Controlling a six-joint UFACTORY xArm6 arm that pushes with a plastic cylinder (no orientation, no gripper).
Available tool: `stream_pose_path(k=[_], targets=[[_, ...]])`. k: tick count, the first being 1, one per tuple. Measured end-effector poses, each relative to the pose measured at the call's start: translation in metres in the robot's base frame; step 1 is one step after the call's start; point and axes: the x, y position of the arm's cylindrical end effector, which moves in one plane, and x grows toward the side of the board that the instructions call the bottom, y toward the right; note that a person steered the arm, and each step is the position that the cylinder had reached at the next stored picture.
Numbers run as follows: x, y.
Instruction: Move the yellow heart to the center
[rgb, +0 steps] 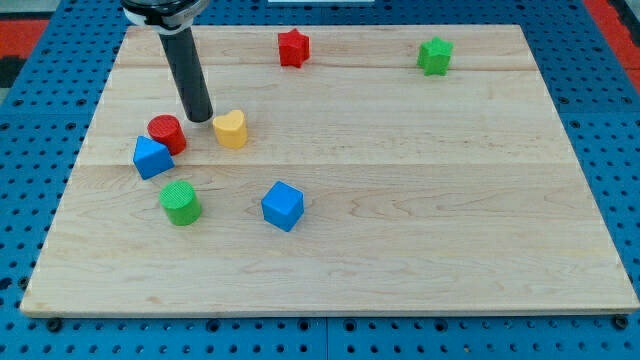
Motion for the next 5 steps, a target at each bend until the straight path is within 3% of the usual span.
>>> stream_pose_path(k=[5], targets=[[-0.032, 0.012]])
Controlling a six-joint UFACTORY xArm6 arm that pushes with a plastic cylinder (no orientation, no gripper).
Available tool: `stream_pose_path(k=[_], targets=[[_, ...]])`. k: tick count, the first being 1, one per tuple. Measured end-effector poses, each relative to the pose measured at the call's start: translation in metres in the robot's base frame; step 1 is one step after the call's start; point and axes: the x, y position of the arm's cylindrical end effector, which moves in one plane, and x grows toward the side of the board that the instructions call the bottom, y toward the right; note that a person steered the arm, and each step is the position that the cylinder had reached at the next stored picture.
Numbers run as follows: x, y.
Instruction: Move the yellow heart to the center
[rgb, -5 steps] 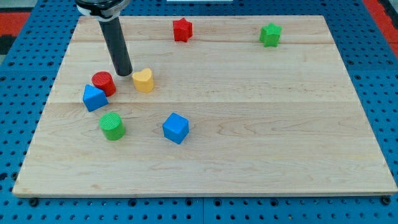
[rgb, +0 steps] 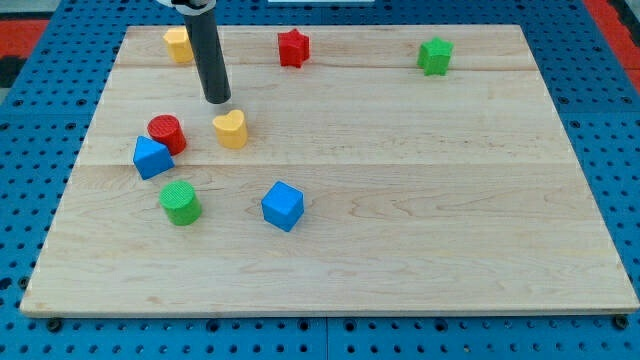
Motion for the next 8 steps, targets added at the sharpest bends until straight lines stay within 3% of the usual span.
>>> stream_pose_path(k=[2, 4, 6, 7, 8], targets=[[0.002, -0.006], [0.059, -0.018], [0.058, -0.014], [0.06, 0.005], [0.074, 0.084]])
